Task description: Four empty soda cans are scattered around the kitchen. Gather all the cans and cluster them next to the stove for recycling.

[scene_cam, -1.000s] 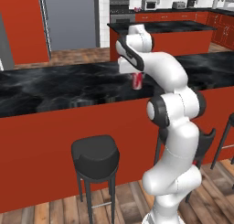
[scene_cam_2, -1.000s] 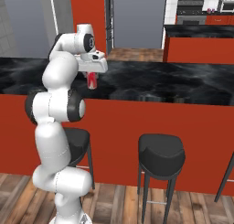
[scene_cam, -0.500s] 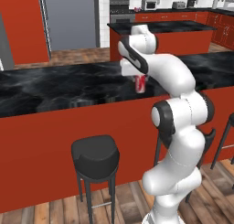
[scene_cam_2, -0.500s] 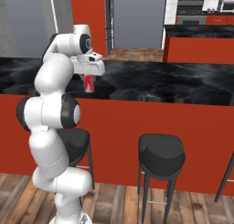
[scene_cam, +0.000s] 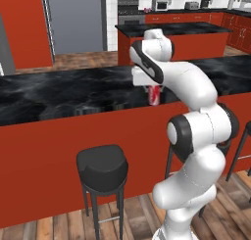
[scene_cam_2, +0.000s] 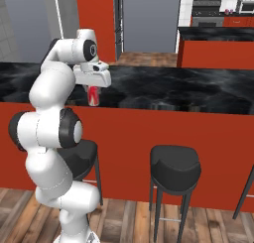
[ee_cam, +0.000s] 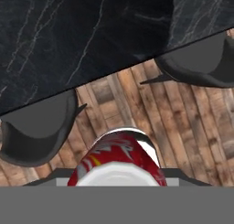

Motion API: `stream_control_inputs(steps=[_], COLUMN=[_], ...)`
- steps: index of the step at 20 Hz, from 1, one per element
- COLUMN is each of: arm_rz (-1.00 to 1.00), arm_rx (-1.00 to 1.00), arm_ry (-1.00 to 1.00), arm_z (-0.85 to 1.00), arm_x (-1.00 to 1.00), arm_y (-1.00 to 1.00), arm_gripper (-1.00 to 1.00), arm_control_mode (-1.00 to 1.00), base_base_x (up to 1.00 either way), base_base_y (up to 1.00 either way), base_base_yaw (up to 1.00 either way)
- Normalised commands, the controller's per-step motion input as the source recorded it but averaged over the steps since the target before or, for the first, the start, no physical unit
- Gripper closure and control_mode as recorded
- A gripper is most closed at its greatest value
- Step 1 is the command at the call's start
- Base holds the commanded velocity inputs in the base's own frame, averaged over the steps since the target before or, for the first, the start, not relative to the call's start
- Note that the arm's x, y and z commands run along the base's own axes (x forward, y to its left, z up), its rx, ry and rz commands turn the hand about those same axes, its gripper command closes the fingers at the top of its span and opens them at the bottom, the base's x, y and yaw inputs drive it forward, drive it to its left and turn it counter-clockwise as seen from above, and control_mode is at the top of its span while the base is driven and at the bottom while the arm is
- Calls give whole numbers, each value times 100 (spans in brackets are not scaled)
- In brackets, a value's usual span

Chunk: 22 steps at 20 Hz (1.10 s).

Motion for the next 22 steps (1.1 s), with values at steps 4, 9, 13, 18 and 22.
stream_control_inputs(steps=[4, 9, 13, 18, 22], arm_rz=[-6, -7, -8, -5, -4], arm_rx=[2, 1, 0, 0, 0], arm_ry=[14, 13, 2, -8, -18], arm_z=[0, -1, -10, -14, -15], arm_x=[-31, -30, -35, -43, -41], arm_y=[0, 0, 0, 0, 0], arm_gripper=[100, 100, 100, 100, 100], arm_control_mode=[-100, -100, -100, -100, -100], base_base_x=[0, 0, 0, 0, 0], base_base_y=[0, 0, 0, 0, 0], base_base_yaw=[0, 0, 0, 0, 0])
